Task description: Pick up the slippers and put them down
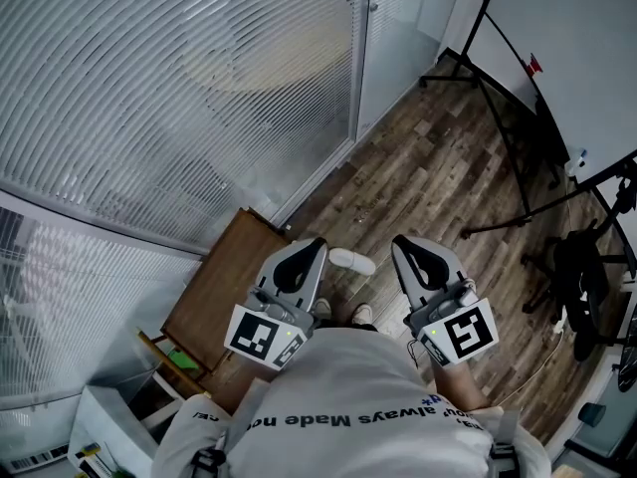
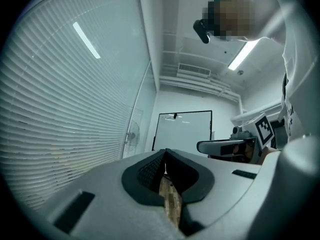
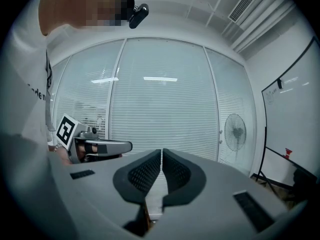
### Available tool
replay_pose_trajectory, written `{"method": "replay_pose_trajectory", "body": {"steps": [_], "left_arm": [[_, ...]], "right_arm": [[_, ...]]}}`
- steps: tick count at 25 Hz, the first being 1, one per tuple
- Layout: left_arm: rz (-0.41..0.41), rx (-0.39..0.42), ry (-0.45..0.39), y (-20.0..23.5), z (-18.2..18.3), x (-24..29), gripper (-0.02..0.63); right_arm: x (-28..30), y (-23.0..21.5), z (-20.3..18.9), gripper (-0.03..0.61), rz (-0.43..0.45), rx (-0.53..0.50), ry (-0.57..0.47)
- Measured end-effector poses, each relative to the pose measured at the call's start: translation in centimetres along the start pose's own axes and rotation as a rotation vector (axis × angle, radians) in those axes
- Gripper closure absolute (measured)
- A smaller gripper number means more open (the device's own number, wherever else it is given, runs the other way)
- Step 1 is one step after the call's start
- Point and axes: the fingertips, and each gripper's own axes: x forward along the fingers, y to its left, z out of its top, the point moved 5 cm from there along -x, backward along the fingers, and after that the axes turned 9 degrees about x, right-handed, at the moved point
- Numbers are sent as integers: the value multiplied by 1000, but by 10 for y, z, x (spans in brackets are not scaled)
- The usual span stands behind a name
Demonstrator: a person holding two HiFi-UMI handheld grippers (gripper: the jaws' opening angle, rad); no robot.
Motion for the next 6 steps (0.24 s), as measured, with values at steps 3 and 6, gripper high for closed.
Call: {"method": "replay_pose_trajectory", "body": {"steps": [3, 6], "left_arm": [[1, 2, -2, 1, 0, -2, 601], [1, 2, -4, 0, 0, -3, 601]], "right_arm": [[0, 2, 0, 560, 1, -4, -1], [-1, 3, 0, 560, 1, -7, -2]]}}
